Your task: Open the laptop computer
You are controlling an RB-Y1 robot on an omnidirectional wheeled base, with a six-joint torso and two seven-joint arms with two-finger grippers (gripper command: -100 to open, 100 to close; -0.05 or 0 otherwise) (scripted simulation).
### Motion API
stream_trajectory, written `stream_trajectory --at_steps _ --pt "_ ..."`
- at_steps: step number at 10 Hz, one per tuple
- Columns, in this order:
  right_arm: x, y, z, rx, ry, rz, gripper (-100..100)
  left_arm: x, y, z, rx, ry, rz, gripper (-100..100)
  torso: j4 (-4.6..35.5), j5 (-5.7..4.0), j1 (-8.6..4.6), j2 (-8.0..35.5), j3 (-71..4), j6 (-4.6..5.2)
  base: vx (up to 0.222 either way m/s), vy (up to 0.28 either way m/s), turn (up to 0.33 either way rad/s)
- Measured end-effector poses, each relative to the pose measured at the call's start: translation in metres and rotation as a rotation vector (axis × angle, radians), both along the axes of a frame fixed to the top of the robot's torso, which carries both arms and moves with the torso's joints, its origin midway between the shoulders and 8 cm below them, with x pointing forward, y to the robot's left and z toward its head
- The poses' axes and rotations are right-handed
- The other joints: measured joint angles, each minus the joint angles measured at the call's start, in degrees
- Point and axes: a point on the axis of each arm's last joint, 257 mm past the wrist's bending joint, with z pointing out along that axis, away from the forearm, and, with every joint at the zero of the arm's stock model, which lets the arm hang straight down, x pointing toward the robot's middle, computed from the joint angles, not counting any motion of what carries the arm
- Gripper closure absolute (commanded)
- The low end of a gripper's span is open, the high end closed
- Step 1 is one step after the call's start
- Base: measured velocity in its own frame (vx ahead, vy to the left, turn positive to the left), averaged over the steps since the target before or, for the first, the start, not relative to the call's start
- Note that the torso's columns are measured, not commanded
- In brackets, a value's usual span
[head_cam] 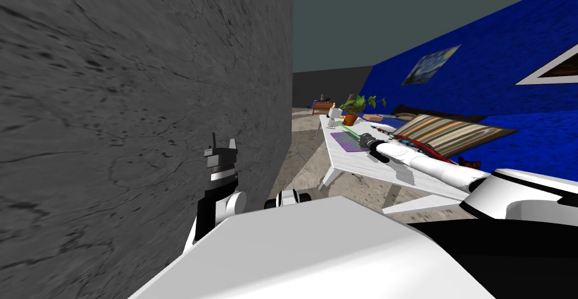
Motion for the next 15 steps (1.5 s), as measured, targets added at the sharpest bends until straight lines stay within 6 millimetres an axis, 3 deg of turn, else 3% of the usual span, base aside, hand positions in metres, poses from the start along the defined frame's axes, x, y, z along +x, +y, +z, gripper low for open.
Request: stream_trajectory --at_steps 1,3,4,11,12,15 --pt "0.011 0.004 0.0 0.08 -0.045 -0.016 100 0.0 0.0 0.0 0.0 0.0 0.0 0 0.1 -0.05 -0.42 0.2 0.1 -0.2 -0.095 -0.248 0.238" --pt "0.031 0.032 -0.006 0.28 -0.116 -0.02 100 0.0 0.0 0.0 0.0 0.0 0.0 0 -0.1 -0.26 -0.16 0.1 0.1 0.42 -0.037 -0.104 0.02" --pt "0.033 0.04 -0.016 0.375 -0.142 -0.031 -100 0.0 0.0 0.0 0.0 0.0 0.0 0 -0.2 -0.2 0.13 -0.1 0.0 0.42 0.007 0.03 -0.038" --pt "0.027 0.021 0.033 0.374 -0.135 -0.012 -100 0.0 0.0 0.0 0.0 0.0 0.0 0 0.1 0.09 0.21 0.2 0.1 0.1 0.024 0.041 -0.015" --pt "0.027 0.021 0.032 0.375 -0.133 -0.011 0 0.0 0.0 0.0 0.0 0.0 0.0 0 0.1 0.02 0.12 0.2 0.1 0.07 0.0 0.0 0.0" --pt "0.026 0.022 0.028 0.379 -0.125 -0.011 0 0.0 0.0 0.0 0.0 0.0 0.0 0 0.1 0.1 0.23 0.1 0.1 0.08 0.0 0.0 0.0"
